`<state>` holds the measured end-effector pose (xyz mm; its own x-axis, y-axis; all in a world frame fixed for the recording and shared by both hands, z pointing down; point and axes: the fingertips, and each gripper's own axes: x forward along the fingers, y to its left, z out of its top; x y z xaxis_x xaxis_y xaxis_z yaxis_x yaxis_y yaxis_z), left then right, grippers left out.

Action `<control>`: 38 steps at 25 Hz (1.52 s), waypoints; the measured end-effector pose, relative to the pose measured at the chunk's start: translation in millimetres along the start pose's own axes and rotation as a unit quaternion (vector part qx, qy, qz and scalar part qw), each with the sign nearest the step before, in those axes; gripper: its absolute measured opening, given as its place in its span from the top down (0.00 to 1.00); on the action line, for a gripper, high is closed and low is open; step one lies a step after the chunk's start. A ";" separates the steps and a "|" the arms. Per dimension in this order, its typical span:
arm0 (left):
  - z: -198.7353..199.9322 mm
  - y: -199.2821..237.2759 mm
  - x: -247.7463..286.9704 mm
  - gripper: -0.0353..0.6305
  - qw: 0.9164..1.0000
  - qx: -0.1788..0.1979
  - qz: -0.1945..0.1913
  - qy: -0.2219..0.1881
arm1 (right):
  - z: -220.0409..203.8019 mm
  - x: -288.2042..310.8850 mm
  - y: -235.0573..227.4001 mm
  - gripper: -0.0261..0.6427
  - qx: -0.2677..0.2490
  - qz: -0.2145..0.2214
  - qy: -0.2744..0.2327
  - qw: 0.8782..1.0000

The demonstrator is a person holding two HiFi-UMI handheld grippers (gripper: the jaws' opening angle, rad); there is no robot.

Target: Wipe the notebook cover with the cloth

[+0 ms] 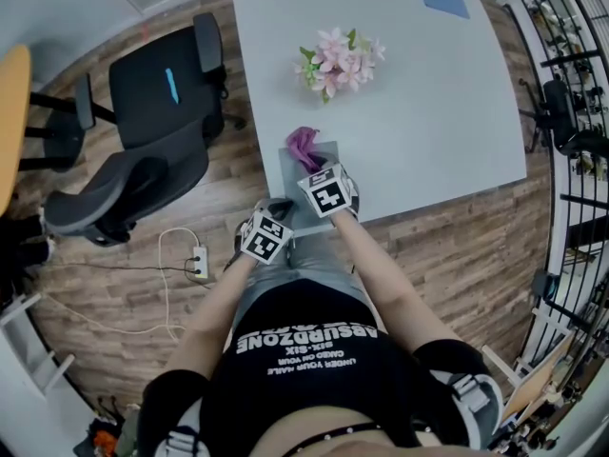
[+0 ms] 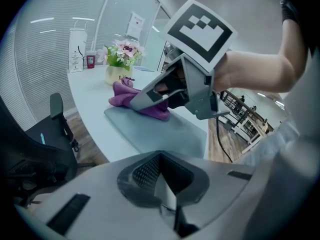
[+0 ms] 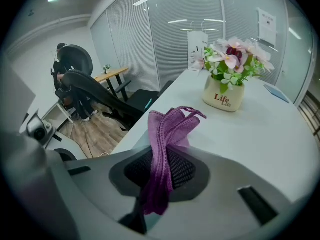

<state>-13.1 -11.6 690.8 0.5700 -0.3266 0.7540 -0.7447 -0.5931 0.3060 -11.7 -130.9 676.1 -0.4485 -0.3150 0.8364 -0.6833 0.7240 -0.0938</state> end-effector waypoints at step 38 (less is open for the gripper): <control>-1.1 1.6 0.3 0.92 1.000 0.002 0.009 -0.016 | -23.6 -13.0 65.1 0.85 -0.020 0.130 -0.020 0.991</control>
<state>-14.5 -11.8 692.1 0.5676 -0.3607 0.7401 -0.7533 -0.5902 0.2902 -36.8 -65.2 671.9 -0.6297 -0.1388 0.7643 -0.5190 0.8072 -0.2810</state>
